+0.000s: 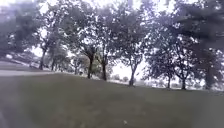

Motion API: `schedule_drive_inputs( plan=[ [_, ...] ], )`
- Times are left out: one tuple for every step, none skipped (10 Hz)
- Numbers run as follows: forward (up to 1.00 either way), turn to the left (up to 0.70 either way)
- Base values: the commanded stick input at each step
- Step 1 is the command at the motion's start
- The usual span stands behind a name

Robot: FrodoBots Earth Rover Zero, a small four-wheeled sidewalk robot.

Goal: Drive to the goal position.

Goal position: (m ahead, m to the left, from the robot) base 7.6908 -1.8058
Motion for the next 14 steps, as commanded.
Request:
schedule_drive_inputs(
  plan=[
    [0.70, -0.14],
    [0.70, -0.14],
    [0.70, -0.14],
    [0.70, -0.14],
    [0.70, -0.14],
    [0.70, -0.14],
    [0.70, -0.14],
    [0.70, -0.14],
    [0.70, -0.14],
    [0.70, -0.14],
    [0.70, -0.14],
    [0.70, -0.14],
    [0.70, -0.14],
    [0.70, -0.09]
  ],
)
